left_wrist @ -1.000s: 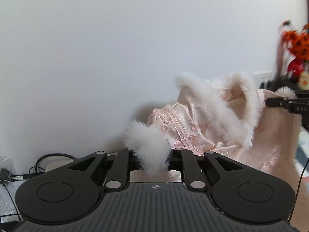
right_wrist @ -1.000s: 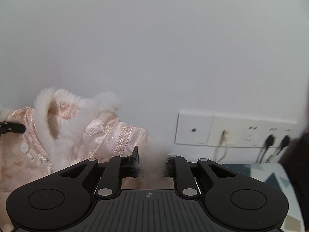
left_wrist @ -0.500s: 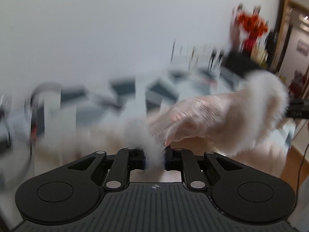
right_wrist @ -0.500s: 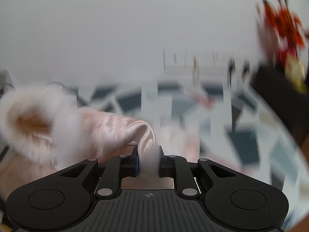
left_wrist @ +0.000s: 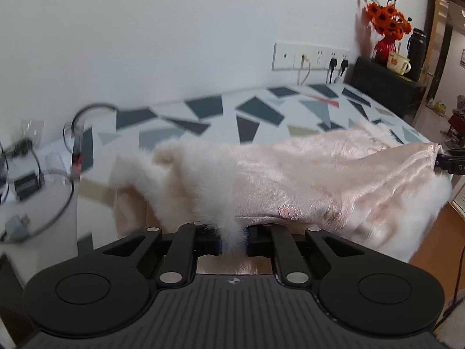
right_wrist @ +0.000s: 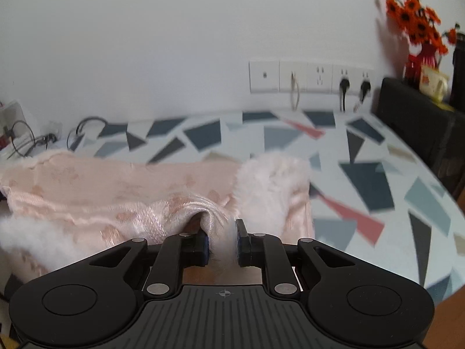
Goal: Fold clothes
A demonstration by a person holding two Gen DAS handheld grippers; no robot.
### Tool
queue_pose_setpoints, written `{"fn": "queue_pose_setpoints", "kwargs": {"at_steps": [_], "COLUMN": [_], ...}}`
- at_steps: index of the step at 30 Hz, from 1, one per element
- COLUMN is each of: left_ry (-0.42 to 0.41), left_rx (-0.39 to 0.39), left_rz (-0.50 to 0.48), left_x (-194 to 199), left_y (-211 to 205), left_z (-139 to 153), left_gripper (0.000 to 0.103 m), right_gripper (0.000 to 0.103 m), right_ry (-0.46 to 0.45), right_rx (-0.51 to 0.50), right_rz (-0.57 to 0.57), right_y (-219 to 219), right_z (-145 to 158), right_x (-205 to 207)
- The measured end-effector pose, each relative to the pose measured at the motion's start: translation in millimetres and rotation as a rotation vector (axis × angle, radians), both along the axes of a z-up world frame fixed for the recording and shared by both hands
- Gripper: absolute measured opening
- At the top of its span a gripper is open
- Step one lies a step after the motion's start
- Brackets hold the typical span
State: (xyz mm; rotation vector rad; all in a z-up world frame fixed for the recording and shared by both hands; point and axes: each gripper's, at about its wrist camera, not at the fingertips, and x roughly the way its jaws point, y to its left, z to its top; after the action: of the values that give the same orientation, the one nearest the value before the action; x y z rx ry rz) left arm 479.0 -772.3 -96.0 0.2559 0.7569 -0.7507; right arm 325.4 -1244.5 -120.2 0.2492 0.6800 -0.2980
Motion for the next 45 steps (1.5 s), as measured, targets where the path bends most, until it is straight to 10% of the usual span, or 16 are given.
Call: {"fn": "queue_pose_setpoints", "kwargs": {"at_steps": [5, 9, 20, 23, 31, 45], "left_ry": [0.074, 0.069, 0.061, 0.064, 0.171, 0.224], "left_rx": [0.183, 0.122, -0.225, -0.194, 0.262, 0.184], "left_rz": [0.028, 0.104, 0.215, 0.243, 0.255, 0.374], "left_x": [-18, -30, -6, 15, 34, 28], "left_y": [-10, -4, 13, -12, -90, -84], "left_z": [-61, -42, 52, 35, -62, -75], "left_gripper": [0.023, 0.073, 0.087, 0.087, 0.097, 0.103], "right_gripper": [0.03, 0.052, 0.075, 0.075, 0.093, 0.102], "right_ry": [0.158, 0.118, -0.113, -0.108, 0.166, 0.222], "right_rx": [0.092, 0.099, 0.182, 0.182, 0.062, -0.016], "right_rz": [-0.045, -0.055, -0.066, -0.117, -0.176, -0.151], "right_y": [2, 6, -28, -42, -38, -15], "right_z": [-47, -35, 32, 14, -65, -91], "right_x": [-3, -14, -17, 0, 48, 52]}}
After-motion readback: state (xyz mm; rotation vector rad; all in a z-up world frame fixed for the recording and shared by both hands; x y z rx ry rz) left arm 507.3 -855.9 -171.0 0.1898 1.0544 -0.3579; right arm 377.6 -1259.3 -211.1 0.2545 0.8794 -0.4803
